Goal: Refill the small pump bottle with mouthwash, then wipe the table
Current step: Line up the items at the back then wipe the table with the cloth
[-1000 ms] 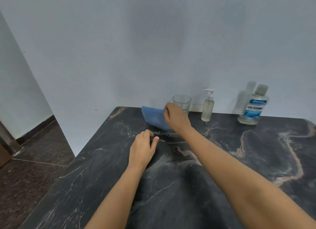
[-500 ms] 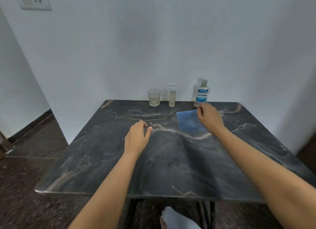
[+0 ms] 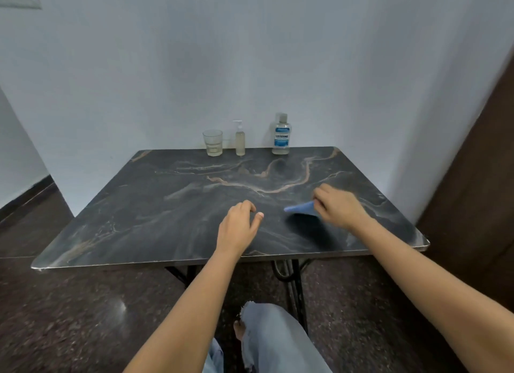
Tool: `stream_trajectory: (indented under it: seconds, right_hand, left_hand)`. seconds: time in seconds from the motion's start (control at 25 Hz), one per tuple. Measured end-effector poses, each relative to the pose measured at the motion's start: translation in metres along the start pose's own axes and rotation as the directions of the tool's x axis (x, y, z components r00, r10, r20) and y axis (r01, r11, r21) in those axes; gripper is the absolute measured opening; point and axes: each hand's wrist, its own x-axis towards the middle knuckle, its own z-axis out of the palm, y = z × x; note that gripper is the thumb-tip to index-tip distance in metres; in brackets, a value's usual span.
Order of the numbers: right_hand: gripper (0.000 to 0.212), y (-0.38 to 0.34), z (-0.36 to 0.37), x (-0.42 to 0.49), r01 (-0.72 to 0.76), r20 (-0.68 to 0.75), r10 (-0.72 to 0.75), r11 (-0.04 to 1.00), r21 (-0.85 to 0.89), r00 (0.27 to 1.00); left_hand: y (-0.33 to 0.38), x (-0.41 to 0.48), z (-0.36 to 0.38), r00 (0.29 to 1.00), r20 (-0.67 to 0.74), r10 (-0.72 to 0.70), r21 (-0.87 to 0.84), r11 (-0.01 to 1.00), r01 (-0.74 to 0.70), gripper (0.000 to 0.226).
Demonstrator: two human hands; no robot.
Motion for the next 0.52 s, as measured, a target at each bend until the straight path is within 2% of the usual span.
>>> stream_trajectory:
  seconds: [0.08, 0.16, 0.28, 0.32, 0.44, 0.52]
  right_hand:
    - [0.018, -0.007, 0.011, -0.025, 0.159, 0.177, -0.17, 0.985, 0.073, 0.969]
    - [0.026, -0.011, 0.022, -0.04, 0.203, 0.265, -0.231, 0.971, 0.128, 0.936]
    - [0.035, -0.004, 0.04, -0.039, 0.015, 0.186, -0.071, 0.958, 0.286, 0.98]
    - [0.039, -0.003, 0.046, -0.036, -0.038, 0.205, -0.031, 0.944, 0.327, 0.978]
    - [0.049, -0.013, 0.066, -0.025, -0.071, 0.379, -0.042, 0.958, 0.279, 0.924]
    - [0.05, -0.022, 0.072, -0.016, -0.064, 0.408, -0.032, 0.974, 0.218, 0.913]
  left_hand:
    - [0.012, -0.013, 0.016, 0.998, 0.045, 0.035, 0.015, 0.999, -0.035, 0.03]
    - [0.021, -0.022, 0.028, 0.995, 0.083, 0.052, 0.017, 0.998, -0.053, 0.029]
    - [0.027, -0.028, 0.041, 0.99, 0.133, 0.051, 0.004, 0.999, -0.052, 0.027]
    - [0.028, -0.027, 0.046, 0.988, 0.148, 0.046, -0.006, 0.999, -0.046, 0.026]
    - [0.03, -0.019, 0.058, 0.984, 0.178, 0.032, -0.042, 0.999, -0.025, 0.023]
    - [0.034, -0.009, 0.066, 0.988, 0.157, -0.003, -0.073, 0.997, 0.014, 0.019]
